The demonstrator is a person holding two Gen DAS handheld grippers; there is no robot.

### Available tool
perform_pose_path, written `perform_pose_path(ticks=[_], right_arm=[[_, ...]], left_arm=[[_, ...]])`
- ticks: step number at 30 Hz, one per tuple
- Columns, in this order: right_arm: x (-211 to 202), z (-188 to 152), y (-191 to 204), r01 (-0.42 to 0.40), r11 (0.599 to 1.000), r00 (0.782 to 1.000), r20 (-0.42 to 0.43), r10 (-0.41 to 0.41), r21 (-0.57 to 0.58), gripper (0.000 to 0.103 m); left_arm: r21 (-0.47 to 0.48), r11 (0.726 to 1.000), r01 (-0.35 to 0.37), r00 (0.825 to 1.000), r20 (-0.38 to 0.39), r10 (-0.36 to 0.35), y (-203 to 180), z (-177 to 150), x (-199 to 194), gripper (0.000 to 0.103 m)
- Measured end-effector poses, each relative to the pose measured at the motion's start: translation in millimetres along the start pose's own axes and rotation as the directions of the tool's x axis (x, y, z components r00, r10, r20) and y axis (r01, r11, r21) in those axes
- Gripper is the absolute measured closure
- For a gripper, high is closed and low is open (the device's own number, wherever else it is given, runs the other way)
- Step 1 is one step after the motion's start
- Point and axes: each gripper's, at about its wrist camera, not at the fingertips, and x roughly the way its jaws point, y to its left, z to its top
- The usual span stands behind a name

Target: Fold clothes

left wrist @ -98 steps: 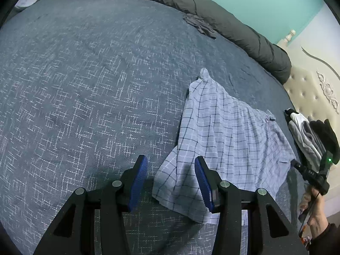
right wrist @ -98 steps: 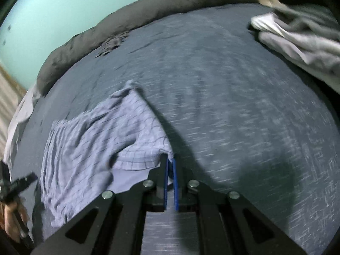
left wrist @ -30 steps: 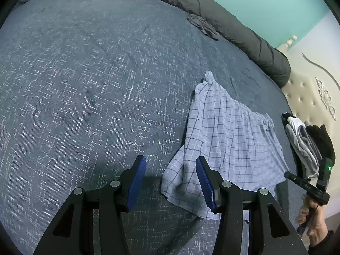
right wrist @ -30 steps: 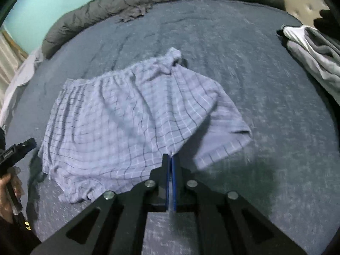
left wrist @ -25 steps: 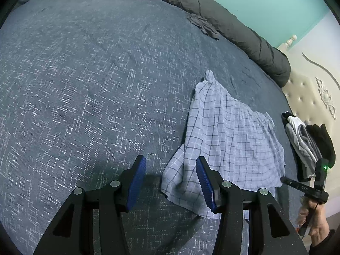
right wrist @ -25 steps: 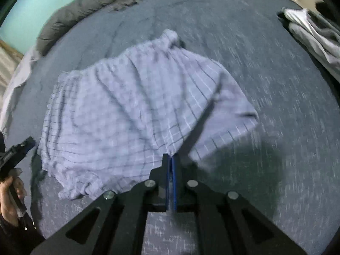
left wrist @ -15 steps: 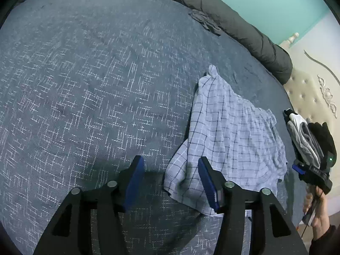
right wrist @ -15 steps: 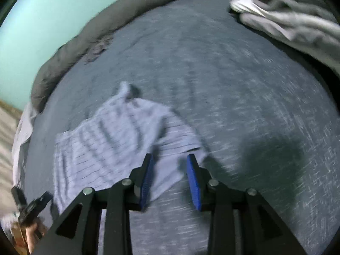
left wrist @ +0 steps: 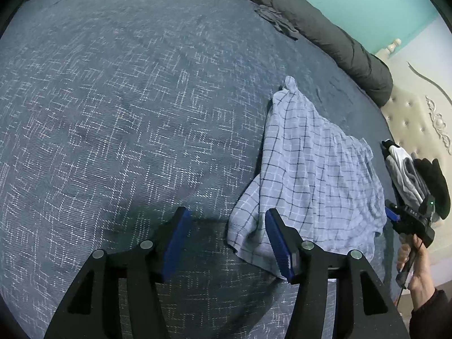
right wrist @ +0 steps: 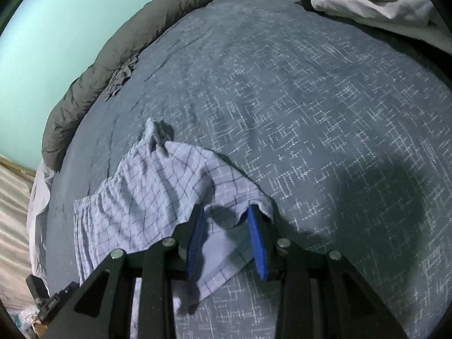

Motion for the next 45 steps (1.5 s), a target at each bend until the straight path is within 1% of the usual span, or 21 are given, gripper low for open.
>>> perform_pose_path(ticks=[2, 3, 5, 8, 11, 13, 18, 21, 26, 29, 30, 32, 34, 35, 36, 37, 40, 42, 43, 44, 45], right_arm=[[1.4, 3.9, -4.7, -0.005, 1.000, 1.000, 0.004, 0.005, 0.023, 0.097], [1.8, 5.7, -5.1, -0.007, 1.000, 1.000, 0.005, 0.007, 0.026, 0.100], [-2.3, 6.2, -6.7, -0.003, 1.000, 1.000, 0.017, 0.002, 0.018, 0.102], [-15.0, 5.7, -8.7, -0.006, 1.000, 0.999, 0.041, 0.005, 0.019, 0.103], [-33.2, 6.5, -13.2, -0.025, 0.999, 0.998, 0.060, 0.024, 0.023, 0.103], [-40.3, 8.7, -19.8, -0.021, 0.999, 0.998, 0.063, 0.019, 0.026, 0.103], [-39.2, 14.5, -37.6, 0.032, 0.998, 0.998, 0.043, -0.034, 0.054, 0.103], [-31.2, 15.9, -40.6, 0.068, 0.996, 0.997, 0.037, -0.070, 0.049, 0.103], [-28.3, 7.4, -43.8, 0.074, 0.997, 0.997, 0.033, -0.075, 0.036, 0.103], [-25.5, 5.4, -46.2, 0.040, 0.998, 0.999, 0.028, -0.041, 0.052, 0.102], [-28.2, 3.5, -50.2, 0.015, 0.998, 1.000, 0.018, -0.016, 0.054, 0.100], [-36.8, -0.7, -60.1, -0.035, 0.998, 0.999, -0.003, 0.036, 0.052, 0.100], [-37.0, 2.9, -54.1, -0.039, 0.998, 0.999, 0.010, 0.039, 0.040, 0.095], [-40.2, 4.1, -53.5, -0.035, 0.999, 0.999, 0.026, 0.034, 0.040, 0.087], [-44.0, 4.8, -54.8, -0.033, 0.999, 0.999, 0.040, 0.031, 0.044, 0.075], [-47.3, 5.8, -56.0, -0.033, 0.998, 0.998, 0.051, 0.031, 0.046, 0.072], [-49.0, 9.2, -53.5, -0.034, 0.999, 0.998, 0.062, 0.032, 0.035, 0.070], [-43.9, 11.9, -47.6, -0.030, 0.999, 0.998, 0.052, 0.030, 0.015, 0.068], [-38.9, 13.1, -43.9, -0.023, 1.000, 0.999, 0.045, 0.023, 0.007, 0.068], [-33.7, 13.5, -41.0, -0.021, 1.000, 0.999, 0.035, 0.021, 0.001, 0.068], [-29.2, 13.3, -40.2, -0.016, 1.000, 1.000, 0.024, 0.017, -0.002, 0.067]], left_arm=[[-0.001, 1.000, 0.000, 1.000, 0.000, 0.000, 1.6, 0.5, -0.4, 0.043], [-0.001, 1.000, 0.000, 1.000, -0.001, 0.000, 2.4, 0.6, -0.7, 0.043], [0.000, 1.000, 0.001, 1.000, -0.001, -0.001, 2.5, 1.4, -0.6, 0.043], [-0.002, 1.000, 0.003, 1.000, 0.003, -0.003, 2.5, 0.1, -3.1, 0.043], [-0.004, 1.000, 0.006, 1.000, 0.006, -0.006, 3.7, -0.8, -6.5, 0.043], [-0.003, 1.000, 0.006, 1.000, 0.007, -0.006, 4.3, -1.0, -7.9, 0.043], [-0.008, 1.000, 0.009, 1.000, 0.006, -0.009, 8.9, -1.8, -13.0, 0.043], [-0.007, 1.000, 0.009, 1.000, 0.008, -0.009, 9.6, -2.1, -15.3, 0.043], [-0.010, 1.000, 0.028, 1.000, -0.004, -0.028, 9.8, -3.6, -15.0, 0.043], [-0.016, 0.999, 0.036, 0.999, -0.011, -0.036, 11.8, -4.4, -14.6, 0.043], [-0.017, 0.999, 0.039, 0.999, -0.013, -0.039, 12.2, -4.9, -14.6, 0.043], [-0.010, 0.999, 0.044, 0.999, -0.018, -0.044, 12.2, -6.6, -14.9, 0.043], [0.004, 0.999, 0.039, 0.999, -0.025, -0.039, 10.8, -7.9, -12.6, 0.043], [0.010, 0.999, 0.034, 0.999, -0.029, -0.034, 10.2, -8.6, -10.7, 0.043], [0.015, 0.999, 0.028, 0.999, -0.034, -0.028, 9.8, -9.5, -7.8, 0.043], [0.016, 1.000, 0.027, 0.999, -0.038, -0.026, 9.8, -10.5, -5.0, 0.043], [0.019, 0.999, 0.030, 0.999, -0.041, -0.029, 10.4, -12.2, 1.9, 0.044], [0.022, 0.999, 0.032, 0.999, -0.034, -0.031, 10.4, -11.5, 0.4, 0.054], [0.025, 0.999, 0.033, 0.999, -0.029, -0.033, 10.1, -11.1, -1.4, 0.072], [0.026, 0.999, 0.040, 0.999, -0.027, -0.039, 9.8, -11.0, -2.7, 0.086], [0.024, 0.998, 0.053, 0.998, -0.027, -0.052, 9.3, -11.6, -3.5, 0.089]])
